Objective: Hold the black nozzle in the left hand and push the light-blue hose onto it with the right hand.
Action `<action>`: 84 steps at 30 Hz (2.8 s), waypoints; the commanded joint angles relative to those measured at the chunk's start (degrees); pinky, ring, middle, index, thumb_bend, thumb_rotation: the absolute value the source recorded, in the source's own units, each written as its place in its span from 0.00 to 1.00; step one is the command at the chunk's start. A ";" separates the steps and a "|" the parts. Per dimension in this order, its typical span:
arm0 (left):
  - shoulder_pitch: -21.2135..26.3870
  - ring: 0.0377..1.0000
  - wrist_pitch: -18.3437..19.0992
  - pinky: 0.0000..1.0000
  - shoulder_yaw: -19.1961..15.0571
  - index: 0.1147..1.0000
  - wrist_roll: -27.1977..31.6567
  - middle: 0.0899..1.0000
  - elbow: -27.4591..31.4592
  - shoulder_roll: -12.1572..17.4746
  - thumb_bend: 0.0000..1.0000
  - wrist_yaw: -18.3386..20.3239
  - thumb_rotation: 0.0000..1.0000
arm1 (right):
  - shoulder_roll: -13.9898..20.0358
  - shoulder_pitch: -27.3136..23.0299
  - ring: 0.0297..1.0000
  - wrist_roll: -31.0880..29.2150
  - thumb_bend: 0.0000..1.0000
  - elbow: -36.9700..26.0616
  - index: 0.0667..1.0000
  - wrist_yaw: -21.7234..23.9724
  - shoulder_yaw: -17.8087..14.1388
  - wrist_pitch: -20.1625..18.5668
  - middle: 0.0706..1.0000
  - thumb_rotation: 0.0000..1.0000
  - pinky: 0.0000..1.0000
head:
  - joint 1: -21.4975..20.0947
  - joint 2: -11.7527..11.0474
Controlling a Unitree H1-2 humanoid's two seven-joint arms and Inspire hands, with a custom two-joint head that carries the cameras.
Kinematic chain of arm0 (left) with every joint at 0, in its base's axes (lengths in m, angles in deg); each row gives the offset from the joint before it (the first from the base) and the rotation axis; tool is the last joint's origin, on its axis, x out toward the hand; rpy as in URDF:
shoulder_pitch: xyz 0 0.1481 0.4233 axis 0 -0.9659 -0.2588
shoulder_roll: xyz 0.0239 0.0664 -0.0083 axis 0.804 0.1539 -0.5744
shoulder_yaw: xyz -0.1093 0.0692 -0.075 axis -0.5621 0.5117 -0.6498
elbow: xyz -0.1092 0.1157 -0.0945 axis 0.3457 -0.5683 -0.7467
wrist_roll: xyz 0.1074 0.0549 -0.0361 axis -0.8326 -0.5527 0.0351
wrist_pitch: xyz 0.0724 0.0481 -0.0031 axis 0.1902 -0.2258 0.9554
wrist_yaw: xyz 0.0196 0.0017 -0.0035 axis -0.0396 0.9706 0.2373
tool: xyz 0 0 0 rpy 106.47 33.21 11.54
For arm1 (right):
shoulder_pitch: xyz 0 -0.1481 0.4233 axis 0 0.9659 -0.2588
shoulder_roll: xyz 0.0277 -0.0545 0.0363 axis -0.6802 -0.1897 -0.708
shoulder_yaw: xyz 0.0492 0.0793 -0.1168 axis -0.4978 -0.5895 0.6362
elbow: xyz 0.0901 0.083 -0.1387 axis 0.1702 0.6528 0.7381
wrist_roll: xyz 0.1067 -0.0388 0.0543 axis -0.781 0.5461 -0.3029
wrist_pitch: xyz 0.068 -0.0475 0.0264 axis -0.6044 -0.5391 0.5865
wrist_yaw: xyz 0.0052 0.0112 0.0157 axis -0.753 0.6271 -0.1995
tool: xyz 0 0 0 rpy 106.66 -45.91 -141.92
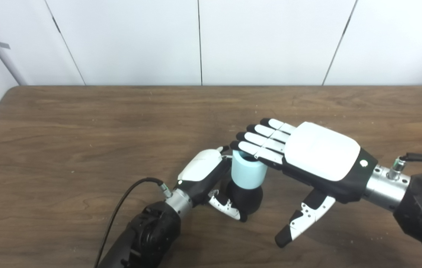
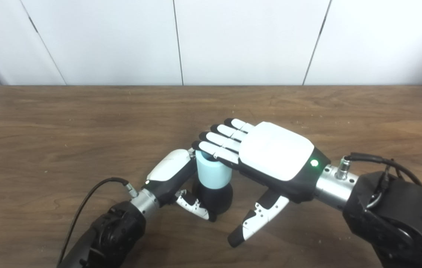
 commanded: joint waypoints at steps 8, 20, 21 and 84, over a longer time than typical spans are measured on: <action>-1.40 0.70 2.84 1.00 0.65 0.42 -0.77 0.44 -1.68 1.44 0.52 3.82 0.00 | -0.15 0.49 1.00 0.12 0.68 -0.17 1.00 -1.84 0.01 2.04 1.00 1.00 1.00 | 0.09 0.18; -1.42 0.70 3.07 1.00 0.59 0.42 -0.62 0.44 -1.51 1.42 0.52 4.00 0.00 | 0.40 2.85 1.00 -0.24 0.67 0.78 1.00 -2.28 0.54 2.58 1.00 1.00 1.00 | 0.15 0.47; -1.44 0.70 3.13 1.00 0.58 0.42 -0.66 0.44 -1.42 1.42 0.52 4.02 0.00 | 0.53 3.01 1.00 -0.29 0.67 0.96 1.00 -2.34 0.60 2.67 1.00 1.00 1.00 | 0.15 0.47; -1.05 0.69 2.22 1.00 0.10 0.42 0.23 0.44 -1.60 2.21 0.52 3.79 0.00 | 1.53 9.80 1.00 1.02 0.67 7.15 1.00 -9.57 3.46 2.19 1.00 1.00 1.00 | -0.35 0.76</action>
